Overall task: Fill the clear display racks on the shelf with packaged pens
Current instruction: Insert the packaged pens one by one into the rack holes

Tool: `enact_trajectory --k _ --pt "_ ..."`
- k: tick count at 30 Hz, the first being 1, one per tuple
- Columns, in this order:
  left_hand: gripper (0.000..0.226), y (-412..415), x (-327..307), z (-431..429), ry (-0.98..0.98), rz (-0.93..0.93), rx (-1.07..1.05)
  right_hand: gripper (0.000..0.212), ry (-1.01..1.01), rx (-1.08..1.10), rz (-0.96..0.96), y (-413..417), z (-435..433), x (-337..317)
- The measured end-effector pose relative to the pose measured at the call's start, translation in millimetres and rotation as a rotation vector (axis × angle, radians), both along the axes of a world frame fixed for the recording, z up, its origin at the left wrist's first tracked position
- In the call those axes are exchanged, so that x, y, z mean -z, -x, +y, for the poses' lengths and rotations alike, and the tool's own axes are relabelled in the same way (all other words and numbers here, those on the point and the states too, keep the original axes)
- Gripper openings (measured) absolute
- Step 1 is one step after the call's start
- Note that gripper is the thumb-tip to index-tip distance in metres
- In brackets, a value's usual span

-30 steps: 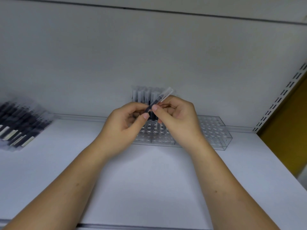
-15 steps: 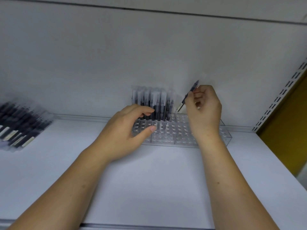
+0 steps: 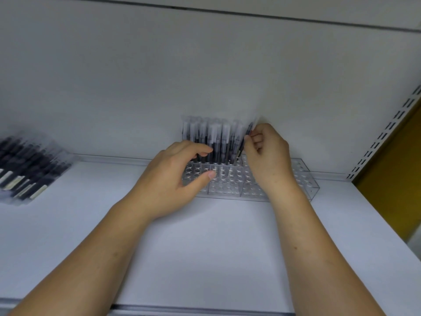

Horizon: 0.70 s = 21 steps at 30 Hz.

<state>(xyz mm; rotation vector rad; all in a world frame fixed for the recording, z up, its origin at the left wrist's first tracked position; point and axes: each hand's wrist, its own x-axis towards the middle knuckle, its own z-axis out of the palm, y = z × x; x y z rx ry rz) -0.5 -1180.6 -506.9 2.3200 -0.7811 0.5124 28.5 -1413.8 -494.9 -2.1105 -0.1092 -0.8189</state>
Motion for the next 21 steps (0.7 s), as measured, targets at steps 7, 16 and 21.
enact_trajectory --k 7,16,21 --pt "0.044 -0.7 1.7 0.7 0.004 -0.003 0.002 0.003 0.152 0.048 0.130 -0.8 1.4 -0.3" --pt "0.045 -2.3 3.0 0.7 -0.007 -0.013 -0.006 0.006 0.118 0.082 0.196 1.2 -0.7 2.0" --pt "0.042 -1.1 1.1 1.4 -0.012 -0.051 -0.036 0.004 0.013 0.085 0.082 10.4 2.2 -3.4"
